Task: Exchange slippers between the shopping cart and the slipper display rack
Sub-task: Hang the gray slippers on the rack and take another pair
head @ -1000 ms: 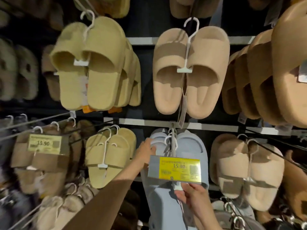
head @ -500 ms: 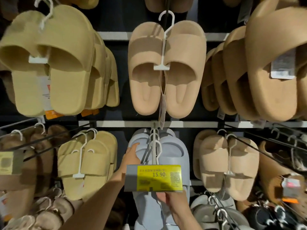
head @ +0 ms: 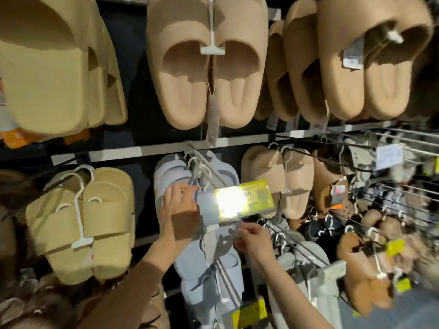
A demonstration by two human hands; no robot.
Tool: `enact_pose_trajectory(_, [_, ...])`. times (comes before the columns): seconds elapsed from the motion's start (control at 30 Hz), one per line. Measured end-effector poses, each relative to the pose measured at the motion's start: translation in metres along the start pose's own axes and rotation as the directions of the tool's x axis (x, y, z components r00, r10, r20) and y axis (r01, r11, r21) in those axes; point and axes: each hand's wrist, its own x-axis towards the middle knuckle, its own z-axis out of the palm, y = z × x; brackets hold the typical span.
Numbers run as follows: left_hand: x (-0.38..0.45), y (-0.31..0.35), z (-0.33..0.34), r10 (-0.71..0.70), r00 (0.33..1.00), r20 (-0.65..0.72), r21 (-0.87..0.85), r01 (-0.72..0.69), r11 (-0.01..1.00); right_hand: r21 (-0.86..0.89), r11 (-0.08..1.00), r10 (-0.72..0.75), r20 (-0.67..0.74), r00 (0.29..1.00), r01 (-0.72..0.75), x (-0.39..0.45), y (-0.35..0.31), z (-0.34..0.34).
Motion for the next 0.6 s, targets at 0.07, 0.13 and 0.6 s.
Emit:
enact_pose_trajectory(0.07, [-0.011, 0.003, 0.002, 0.034, 0.985, 0.170, 0.045, -0.042, 0.998, -0.097, 0.995, -0.052, -0.130, 0.990, 0.040, -0.020, 0.002, -0.013])
enact_pose_trajectory(0.13, [-0.029, 0.004, 0.004, 0.014, 0.879, 0.476, 0.017, -0.025, 1.000, -0.182, 0.982, -0.096, -0.263, 0.960, 0.049, -0.044, 0.011, -0.025])
enact_pose_trajectory(0.6, [-0.153, 0.216, -0.029, 0.744, 0.589, 0.315, -0.692, -0.394, 0.605, -0.446, 0.816, -0.277, -0.861, 0.426, -0.369, -0.371, 0.068, -0.157])
